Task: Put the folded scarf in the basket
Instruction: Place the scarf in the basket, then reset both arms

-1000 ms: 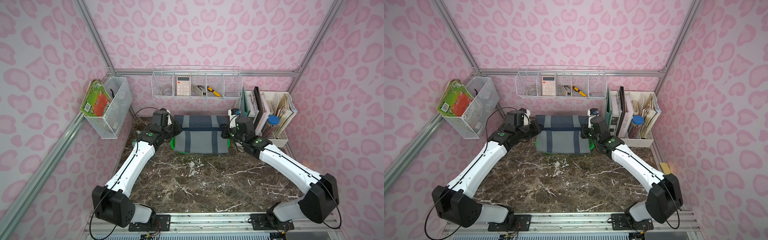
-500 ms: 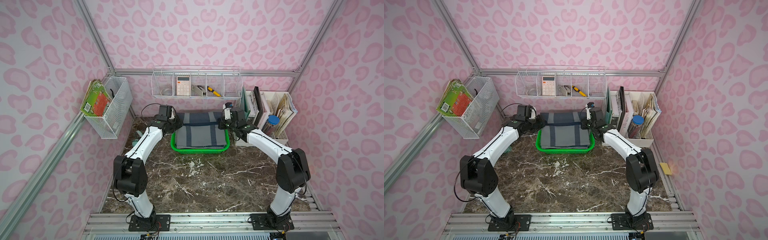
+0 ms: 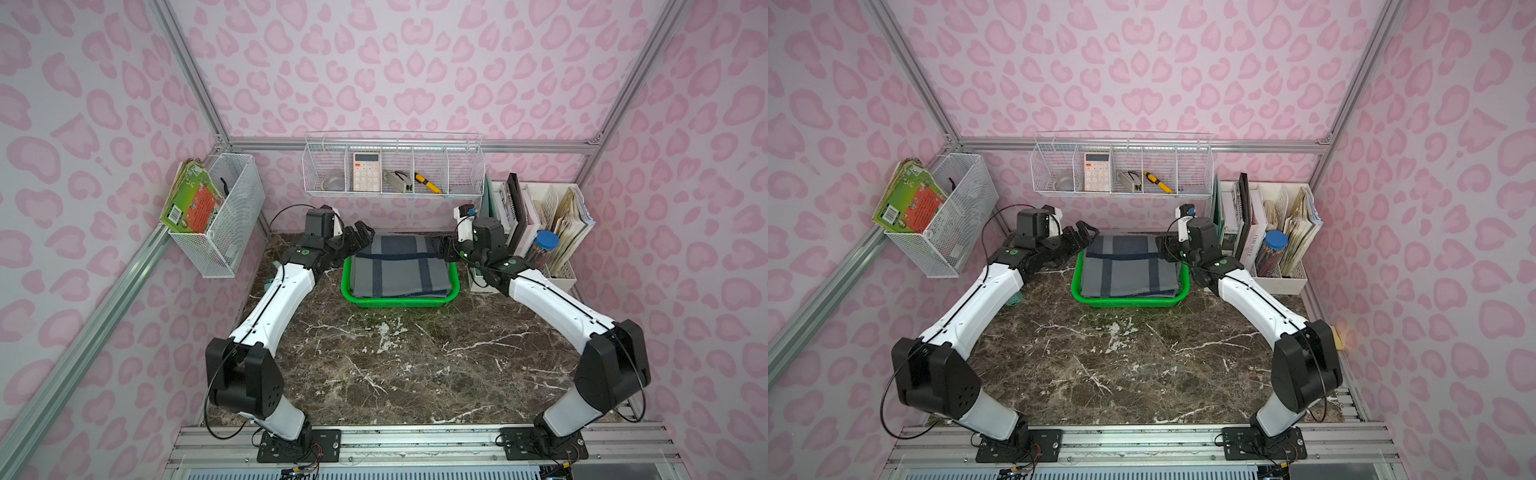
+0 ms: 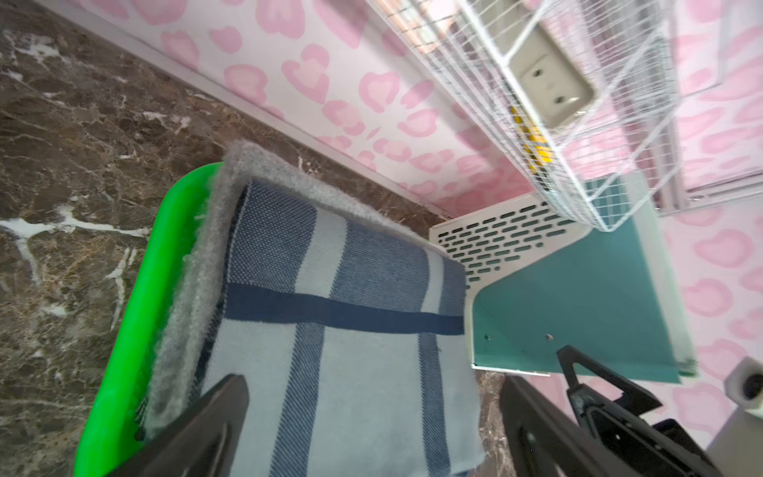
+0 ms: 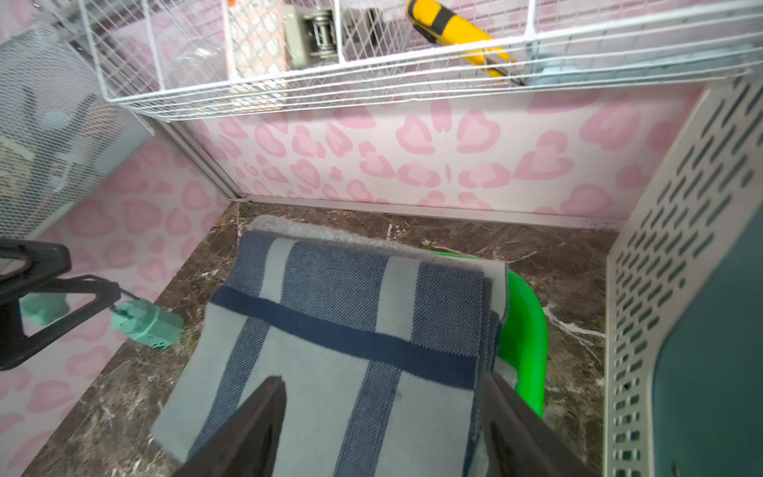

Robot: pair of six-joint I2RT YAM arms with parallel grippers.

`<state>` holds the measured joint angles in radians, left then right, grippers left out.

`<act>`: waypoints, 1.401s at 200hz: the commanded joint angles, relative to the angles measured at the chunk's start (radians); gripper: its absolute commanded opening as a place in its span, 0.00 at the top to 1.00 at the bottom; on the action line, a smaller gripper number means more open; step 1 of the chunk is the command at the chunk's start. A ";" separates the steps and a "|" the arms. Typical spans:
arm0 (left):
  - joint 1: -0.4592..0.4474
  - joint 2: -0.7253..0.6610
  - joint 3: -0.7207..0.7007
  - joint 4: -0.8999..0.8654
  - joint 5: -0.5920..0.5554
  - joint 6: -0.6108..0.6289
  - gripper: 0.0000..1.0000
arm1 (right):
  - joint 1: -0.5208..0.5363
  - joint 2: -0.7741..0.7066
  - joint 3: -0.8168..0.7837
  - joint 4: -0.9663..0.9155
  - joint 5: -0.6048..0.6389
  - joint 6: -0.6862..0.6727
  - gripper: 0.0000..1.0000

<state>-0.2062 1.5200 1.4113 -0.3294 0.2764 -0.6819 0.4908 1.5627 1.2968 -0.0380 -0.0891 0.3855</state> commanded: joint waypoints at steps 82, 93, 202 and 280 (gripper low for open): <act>-0.061 -0.664 -0.370 -0.246 -0.205 0.226 0.01 | -0.002 -0.631 -0.517 0.054 0.339 -0.013 0.16; -0.061 -0.720 -0.394 -0.291 -0.278 0.249 0.01 | -0.002 -0.700 -0.583 0.095 0.402 -0.034 0.06; -0.048 -0.806 -0.640 -0.184 -0.636 0.407 0.01 | -0.044 -1.094 -1.169 0.644 0.579 -0.278 0.01; 0.064 -0.573 -0.793 0.192 -0.635 0.467 0.01 | -0.193 -0.696 -1.102 0.701 0.518 -0.278 0.01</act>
<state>-0.1696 0.8944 0.6548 -0.3286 -0.3542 -0.2577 0.3309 0.7959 0.1783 0.5953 0.4549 0.1261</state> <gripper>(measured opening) 0.988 0.991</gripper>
